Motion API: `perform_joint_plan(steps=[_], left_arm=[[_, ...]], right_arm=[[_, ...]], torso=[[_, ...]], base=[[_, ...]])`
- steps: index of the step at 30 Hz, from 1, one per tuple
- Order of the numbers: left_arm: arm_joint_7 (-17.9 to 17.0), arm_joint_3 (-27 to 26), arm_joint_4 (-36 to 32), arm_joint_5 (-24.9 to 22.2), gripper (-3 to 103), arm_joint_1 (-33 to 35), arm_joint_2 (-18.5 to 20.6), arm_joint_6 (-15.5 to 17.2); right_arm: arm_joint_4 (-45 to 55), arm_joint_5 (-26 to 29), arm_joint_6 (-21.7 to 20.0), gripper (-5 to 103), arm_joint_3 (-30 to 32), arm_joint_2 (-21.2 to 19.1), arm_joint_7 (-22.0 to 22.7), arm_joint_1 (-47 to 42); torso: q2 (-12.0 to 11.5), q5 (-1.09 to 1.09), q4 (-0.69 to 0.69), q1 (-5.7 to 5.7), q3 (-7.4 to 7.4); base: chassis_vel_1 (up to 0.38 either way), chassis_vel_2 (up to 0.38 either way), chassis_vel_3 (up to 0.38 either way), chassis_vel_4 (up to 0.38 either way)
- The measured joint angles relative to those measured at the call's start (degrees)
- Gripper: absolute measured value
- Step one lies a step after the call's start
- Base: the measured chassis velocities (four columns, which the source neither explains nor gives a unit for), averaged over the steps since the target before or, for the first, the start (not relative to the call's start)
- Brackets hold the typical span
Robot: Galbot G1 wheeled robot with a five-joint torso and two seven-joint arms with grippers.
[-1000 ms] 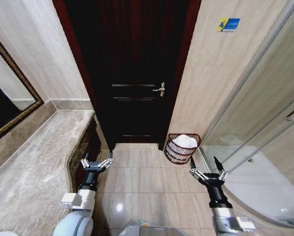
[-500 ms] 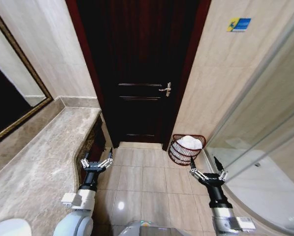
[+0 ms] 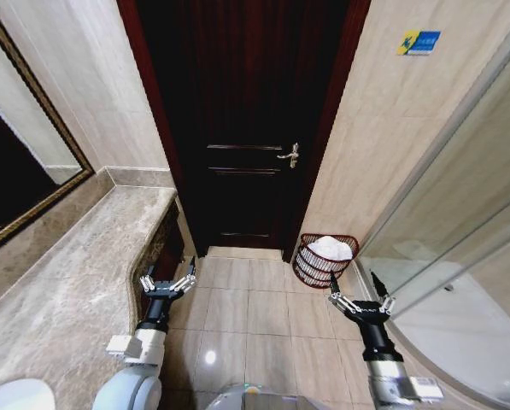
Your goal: Discard the used towel into the hamper.
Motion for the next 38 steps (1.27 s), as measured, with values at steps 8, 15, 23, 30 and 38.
perform_joint_plan(steps=[8, 15, 23, 30, 38], left_arm=[[0.0, 0.0, 0.0, 0.0, 100, 0.0, 0.0, 0.0], [0.0, 0.0, 0.0, 0.0, 100, 0.0, 0.0, 0.0], [0.0, 0.0, 0.0, 0.0, 100, 0.0, 0.0, 0.0], [0.0, 0.0, 0.0, 0.0, 100, 0.0, 0.0, 0.0], [0.0, 0.0, 0.0, 0.0, 100, 0.0, 0.0, 0.0]], right_arm=[[0.0, 0.0, 0.0, 100, 0.0, 0.0, 0.0, 0.0], [0.0, 0.0, 0.0, 100, 0.0, 0.0, 0.0, 0.0], [0.0, 0.0, 0.0, 100, 0.0, 0.0, 0.0, 0.0], [0.0, 0.0, 0.0, 100, 0.0, 0.0, 0.0, 0.0], [0.0, 0.0, 0.0, 100, 0.0, 0.0, 0.0, 0.0]], torso=[[0.0, 0.0, 0.0, 0.01, 0.01], [0.0, 0.0, 0.0, 0.02, 0.01], [0.0, 0.0, 0.0, 0.02, 0.02], [0.0, 0.0, 0.0, 0.02, 0.02], [0.0, 0.0, 0.0, 0.02, 0.02]], base=[[0.0, 0.0, 0.0, 0.0], [0.0, 0.0, 0.0, 0.0], [0.0, 0.0, 0.0, 0.0], [0.0, 0.0, 0.0, 0.0], [0.0, 0.0, 0.0, 0.0]])
